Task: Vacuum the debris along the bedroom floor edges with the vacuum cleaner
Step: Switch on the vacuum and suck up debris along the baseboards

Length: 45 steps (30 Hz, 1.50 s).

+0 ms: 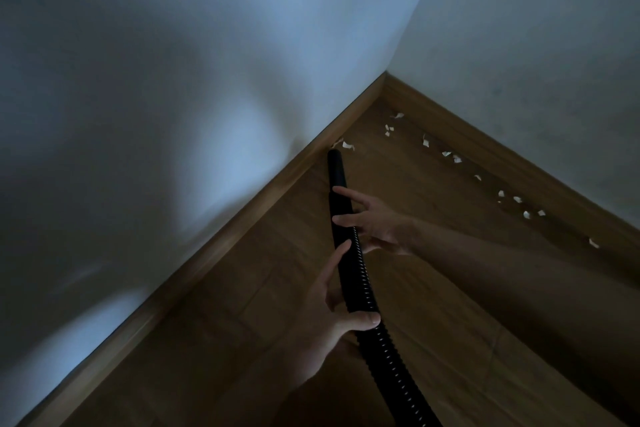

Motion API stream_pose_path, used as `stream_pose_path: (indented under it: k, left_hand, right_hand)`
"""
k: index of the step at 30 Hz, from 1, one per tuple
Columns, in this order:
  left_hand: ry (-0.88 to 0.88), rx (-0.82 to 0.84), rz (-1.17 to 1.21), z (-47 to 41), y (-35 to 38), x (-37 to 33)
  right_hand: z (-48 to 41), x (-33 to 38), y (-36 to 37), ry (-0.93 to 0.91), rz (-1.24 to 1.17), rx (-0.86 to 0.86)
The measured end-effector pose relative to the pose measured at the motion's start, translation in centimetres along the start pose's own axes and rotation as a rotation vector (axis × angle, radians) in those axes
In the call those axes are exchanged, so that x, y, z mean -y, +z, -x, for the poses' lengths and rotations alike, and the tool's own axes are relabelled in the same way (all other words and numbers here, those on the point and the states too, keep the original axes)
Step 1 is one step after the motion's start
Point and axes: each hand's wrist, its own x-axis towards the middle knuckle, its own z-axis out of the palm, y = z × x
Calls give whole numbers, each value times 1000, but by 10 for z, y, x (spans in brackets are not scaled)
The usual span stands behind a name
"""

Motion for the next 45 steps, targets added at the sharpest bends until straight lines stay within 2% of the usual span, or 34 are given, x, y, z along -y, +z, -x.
stream_pose_path:
  k: [27,34,45]
  left_hand:
    - [-105,57,57,-23,16,-25]
    - [-199,83,58,-36,28,-45]
    - [-231,70,-10,-67,37,-70]
  right_hand:
    - [1,19,-21,67,74,-79]
    - [1,5,-51,19,-133,-68]
    - [-16,11,-69,-63,-242,-152]
